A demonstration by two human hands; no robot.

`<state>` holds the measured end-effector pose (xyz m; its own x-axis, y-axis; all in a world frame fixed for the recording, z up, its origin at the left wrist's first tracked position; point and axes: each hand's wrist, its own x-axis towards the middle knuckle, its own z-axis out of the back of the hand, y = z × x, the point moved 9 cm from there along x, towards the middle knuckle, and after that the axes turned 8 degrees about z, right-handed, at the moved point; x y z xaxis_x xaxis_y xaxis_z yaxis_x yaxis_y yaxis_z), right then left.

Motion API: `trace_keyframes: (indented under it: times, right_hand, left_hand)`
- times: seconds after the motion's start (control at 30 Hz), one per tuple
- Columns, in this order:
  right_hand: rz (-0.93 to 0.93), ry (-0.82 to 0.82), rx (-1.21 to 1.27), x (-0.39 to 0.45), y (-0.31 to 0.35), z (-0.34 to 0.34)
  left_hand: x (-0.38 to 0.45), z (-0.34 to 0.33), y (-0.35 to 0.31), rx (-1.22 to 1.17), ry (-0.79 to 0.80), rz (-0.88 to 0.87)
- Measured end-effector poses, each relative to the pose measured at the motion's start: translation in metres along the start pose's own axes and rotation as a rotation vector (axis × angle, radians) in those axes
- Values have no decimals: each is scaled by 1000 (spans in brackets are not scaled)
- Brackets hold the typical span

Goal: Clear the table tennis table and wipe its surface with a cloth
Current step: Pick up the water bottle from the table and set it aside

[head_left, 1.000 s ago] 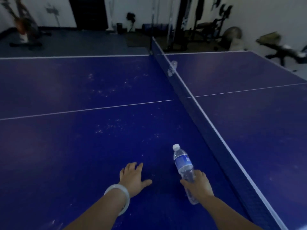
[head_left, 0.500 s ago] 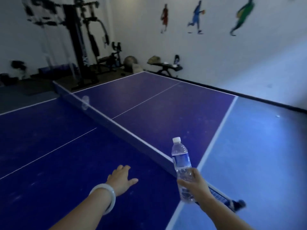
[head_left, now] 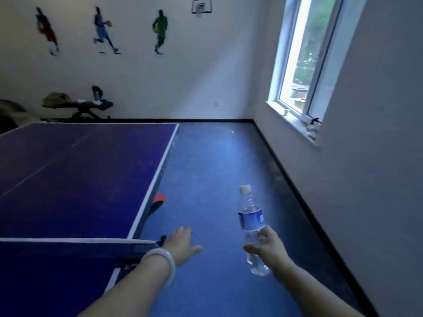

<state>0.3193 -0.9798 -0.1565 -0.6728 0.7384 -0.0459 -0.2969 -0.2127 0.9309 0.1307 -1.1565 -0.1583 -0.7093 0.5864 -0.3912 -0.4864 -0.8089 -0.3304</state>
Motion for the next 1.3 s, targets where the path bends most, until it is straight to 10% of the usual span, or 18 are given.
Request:
trace_keyframes:
  times: [0.67, 1.3]
  right_hand:
    - [-366, -1062, 188, -294, -179, 388]
    - [-595, -1834, 275, -740, -216, 423]
  left_hand:
    - [-144, -274, -514, 459, 367, -996]
    - [-560, -508, -592, 706, 628, -1620]
